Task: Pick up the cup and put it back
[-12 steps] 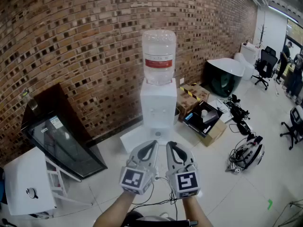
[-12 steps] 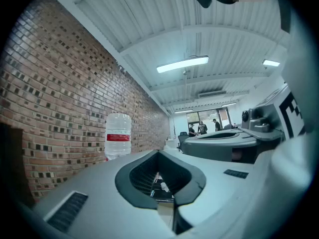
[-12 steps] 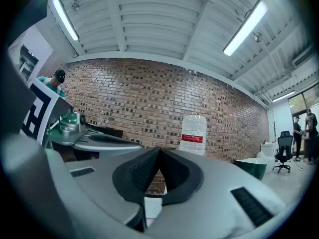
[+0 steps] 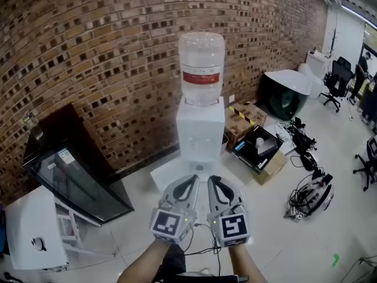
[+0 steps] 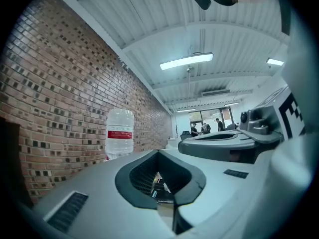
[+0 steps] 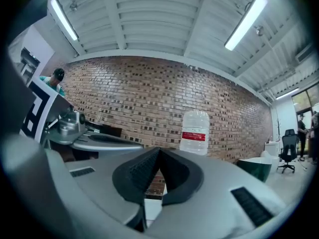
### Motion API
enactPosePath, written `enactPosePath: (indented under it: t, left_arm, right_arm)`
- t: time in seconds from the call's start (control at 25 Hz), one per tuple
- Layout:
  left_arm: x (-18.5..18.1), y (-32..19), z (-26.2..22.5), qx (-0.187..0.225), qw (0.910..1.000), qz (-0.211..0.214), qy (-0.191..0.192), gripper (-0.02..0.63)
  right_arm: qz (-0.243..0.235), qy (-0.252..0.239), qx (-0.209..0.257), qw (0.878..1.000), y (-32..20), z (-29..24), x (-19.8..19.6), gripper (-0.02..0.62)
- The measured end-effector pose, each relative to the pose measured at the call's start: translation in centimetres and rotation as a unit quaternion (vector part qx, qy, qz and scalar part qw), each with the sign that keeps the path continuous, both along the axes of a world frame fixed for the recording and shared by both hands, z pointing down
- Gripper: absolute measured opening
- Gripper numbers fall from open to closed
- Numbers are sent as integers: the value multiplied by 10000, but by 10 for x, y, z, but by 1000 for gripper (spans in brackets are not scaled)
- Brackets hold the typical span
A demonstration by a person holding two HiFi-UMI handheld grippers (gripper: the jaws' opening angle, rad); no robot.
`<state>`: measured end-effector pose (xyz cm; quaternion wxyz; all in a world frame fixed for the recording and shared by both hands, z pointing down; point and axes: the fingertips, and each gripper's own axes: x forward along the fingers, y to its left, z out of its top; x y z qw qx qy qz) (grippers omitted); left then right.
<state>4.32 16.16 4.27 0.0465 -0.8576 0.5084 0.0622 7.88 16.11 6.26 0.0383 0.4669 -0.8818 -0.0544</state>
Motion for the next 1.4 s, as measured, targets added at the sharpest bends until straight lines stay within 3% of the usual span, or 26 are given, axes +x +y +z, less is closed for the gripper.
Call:
enactPosePath:
  t: [0.24,0.4,0.44,0.64,0.8,1.0,1.12,1.24,1.4]
  left_arm:
    - [-33,-74,6,12,9999,119,25,-8]
    - [-60,-124,6,-24,9996,267,65,-8]
    - [-65,-136,8,-17,9994,324,76,-8]
    - [-86,-183,8,97,9981,606,91,-8]
    - [-98,-208,5,195,9970,720,183,-8]
    - [-98,-226,8,159,9963,832,124,-8]
    - [-94,-232,14,-49,9961,877,25,-8]
    - [-94,-242,5,209,9967,770,156,-8]
    - [-88,-252,8,157,9972,703,216,-8]
  right_arm:
    - [-37,97,116,9999,-68,5,-39,5]
    - [147,-240,24,9996,-118,-2,-68,17]
    - [190,-242,16,9995,-130,-3,-75,44]
    - [429,-48,108,9990,-182,-2,-97,44]
    - [564,17,119,9983,-208,0,-107,44]
    - [702,-323,-12,9970,-229,-2,-110,44]
    - [657,-100,66,9978,-239,1,-105,44]
    - [603,-35,72,9982,-248,2,-103,44]
    - [562,-22,49,9984,-260,5,-97,44]
